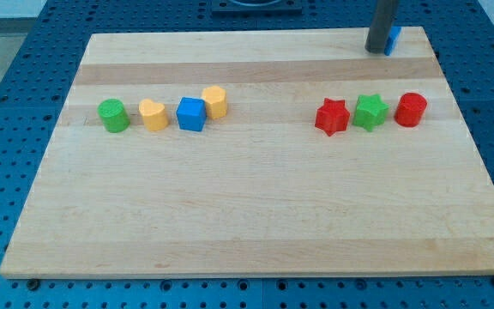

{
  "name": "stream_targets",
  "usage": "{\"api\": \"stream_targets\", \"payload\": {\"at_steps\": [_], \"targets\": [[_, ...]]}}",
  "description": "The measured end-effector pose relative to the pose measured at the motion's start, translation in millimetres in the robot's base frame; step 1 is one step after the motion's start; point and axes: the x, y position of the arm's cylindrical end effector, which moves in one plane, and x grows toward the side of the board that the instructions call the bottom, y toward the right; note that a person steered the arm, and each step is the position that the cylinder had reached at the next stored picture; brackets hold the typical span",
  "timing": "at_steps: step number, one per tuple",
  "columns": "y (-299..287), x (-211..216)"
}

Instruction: Move yellow hexagon above red star

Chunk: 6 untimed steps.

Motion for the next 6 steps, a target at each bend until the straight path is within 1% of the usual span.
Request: {"api": "stream_targets", "payload": {"at_steps": [1, 2, 5, 6], "targets": [[-36, 22], [-89, 35], [-222, 37], [-259, 47]]}}
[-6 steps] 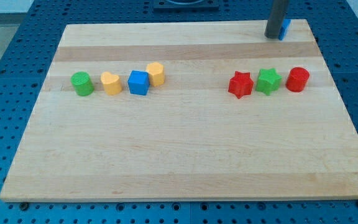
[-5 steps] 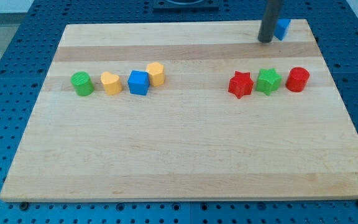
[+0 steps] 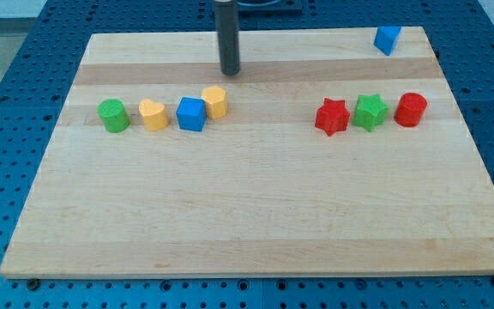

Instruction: Move yellow hexagon above red star

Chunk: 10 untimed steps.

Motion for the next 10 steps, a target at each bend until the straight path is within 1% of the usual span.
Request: {"api": "stream_targets", "payload": {"at_steps": [2, 4, 5, 8, 9, 10], "targets": [[-48, 38], [-51, 69], [-39, 76], [52, 80], [78, 80], [92, 68]]}}
